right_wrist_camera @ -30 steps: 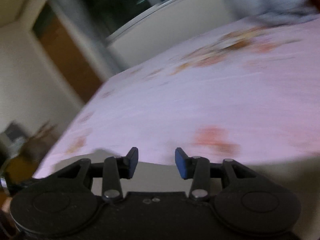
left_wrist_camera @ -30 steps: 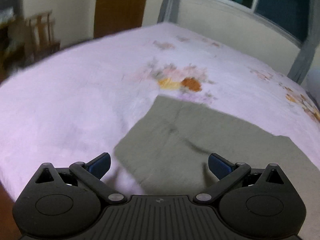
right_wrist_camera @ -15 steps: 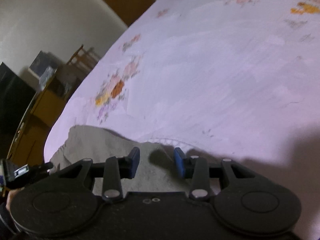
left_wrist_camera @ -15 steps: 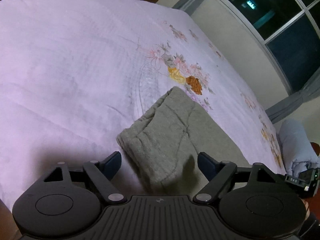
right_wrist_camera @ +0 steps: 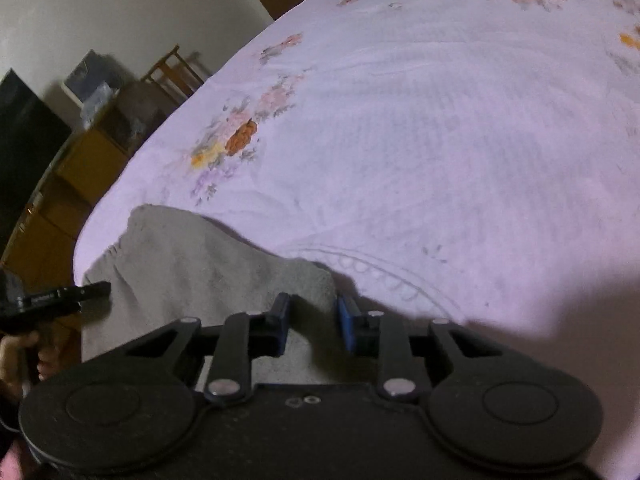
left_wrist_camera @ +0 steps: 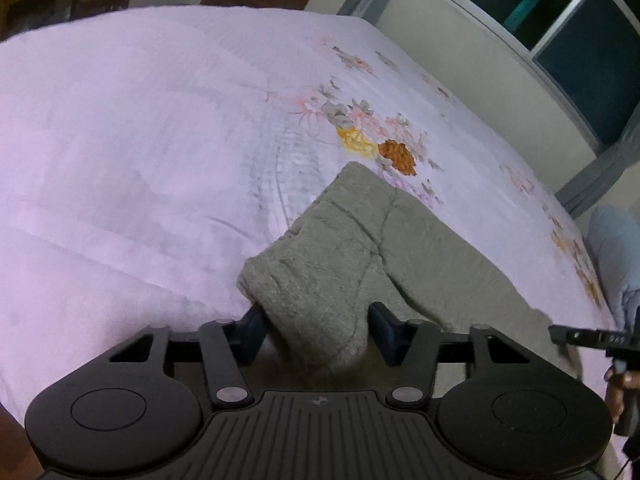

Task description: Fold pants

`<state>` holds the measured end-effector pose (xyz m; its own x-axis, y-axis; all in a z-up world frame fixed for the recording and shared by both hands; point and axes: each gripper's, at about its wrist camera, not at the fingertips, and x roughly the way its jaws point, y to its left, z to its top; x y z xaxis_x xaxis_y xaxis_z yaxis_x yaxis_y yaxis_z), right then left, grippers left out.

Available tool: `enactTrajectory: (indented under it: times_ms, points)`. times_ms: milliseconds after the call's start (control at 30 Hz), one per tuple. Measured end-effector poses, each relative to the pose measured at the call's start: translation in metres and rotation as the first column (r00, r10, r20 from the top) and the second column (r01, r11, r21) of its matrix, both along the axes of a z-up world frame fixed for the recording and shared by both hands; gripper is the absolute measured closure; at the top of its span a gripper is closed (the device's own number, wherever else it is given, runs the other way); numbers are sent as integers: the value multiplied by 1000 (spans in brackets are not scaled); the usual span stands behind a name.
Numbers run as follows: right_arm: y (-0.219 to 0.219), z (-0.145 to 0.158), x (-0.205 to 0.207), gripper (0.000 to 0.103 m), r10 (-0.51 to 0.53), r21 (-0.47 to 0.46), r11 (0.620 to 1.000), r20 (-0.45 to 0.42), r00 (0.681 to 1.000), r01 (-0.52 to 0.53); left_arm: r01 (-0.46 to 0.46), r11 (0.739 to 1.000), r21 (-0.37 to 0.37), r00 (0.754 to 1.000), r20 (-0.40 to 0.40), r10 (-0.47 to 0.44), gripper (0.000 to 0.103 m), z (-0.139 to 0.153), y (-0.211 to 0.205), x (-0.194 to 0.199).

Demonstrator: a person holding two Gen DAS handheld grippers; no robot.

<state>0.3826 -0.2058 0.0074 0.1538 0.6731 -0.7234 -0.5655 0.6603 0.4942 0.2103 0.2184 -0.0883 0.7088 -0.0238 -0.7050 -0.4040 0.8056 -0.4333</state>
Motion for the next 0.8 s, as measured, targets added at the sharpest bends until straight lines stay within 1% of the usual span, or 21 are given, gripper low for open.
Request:
enactTrajectory:
  times_ms: [33,100,133,200,233,267,300,333,400,433,467,500,533,567,600,633,667,700,767,800]
  points:
    - [1,1,-1,86,2,3,1000,4,1000,-2,2,1000,14,1000,6,-2,56,2,-1,-1]
    - [3,2,-3,98,9,2,1000,14,1000,-9,3,999,34,999,32,-4,66,6,-3,-5]
    - [6,4,-6,103,20,-16,1000,41,999,-19,2,999,43,998,55,-5,69,10,-5,-9]
    - [12,12,-14,103,54,-39,998,112,992,-50,-6,999,52,992,125,0,71,19,-7,-18]
    - [14,19,-19,103,54,-47,998,162,985,-47,-11,998,62,988,153,2,72,24,-7,-21]
    - [13,25,-21,103,46,-42,998,203,978,-38,-13,998,62,986,166,2,72,26,-7,-23]
    - [11,28,-21,103,33,-30,999,226,974,-27,-14,998,60,986,168,3,72,24,-6,-24]
    - [11,28,-19,103,11,-24,1000,240,971,-6,-22,998,52,988,154,14,71,20,-3,-23]
    - [14,12,-14,103,2,-57,998,221,975,11,-37,999,2,993,112,36,70,1,7,-20]
    - [18,0,-11,103,1,-82,996,203,979,16,-42,999,-31,993,106,45,69,-12,14,-20]
    - [18,-11,-10,103,-9,-83,996,184,983,25,-56,994,-90,991,114,66,68,-21,20,-23]
    - [16,-15,-9,103,-29,-64,997,173,984,41,-63,989,-131,989,121,79,68,-23,24,-25]
    - [13,-16,-7,103,-48,-48,997,162,986,57,-54,990,-129,990,122,70,68,-20,26,-26]
    - [10,-13,-6,103,-64,-38,997,163,985,71,-34,994,-100,992,115,45,67,-15,24,-26]
    - [8,-8,-7,101,-78,-38,996,181,980,86,-14,997,-71,994,108,21,63,-10,21,-26]
    - [4,-1,-9,101,-105,-38,993,215,971,115,-5,999,-36,994,107,9,60,-2,20,-28]
    - [-1,9,-9,96,-153,-26,986,253,955,165,-15,1000,2,994,105,15,47,5,17,-32]
    - [-4,18,-11,96,-186,-18,980,290,939,199,-27,997,67,995,99,21,32,14,14,-36]
    - [-2,33,-21,96,-169,-9,983,331,929,182,-56,980,192,993,113,34,19,32,3,-43]
    - [2,38,-30,95,-147,-3,987,349,925,158,-43,974,223,993,120,17,19,38,-3,-43]
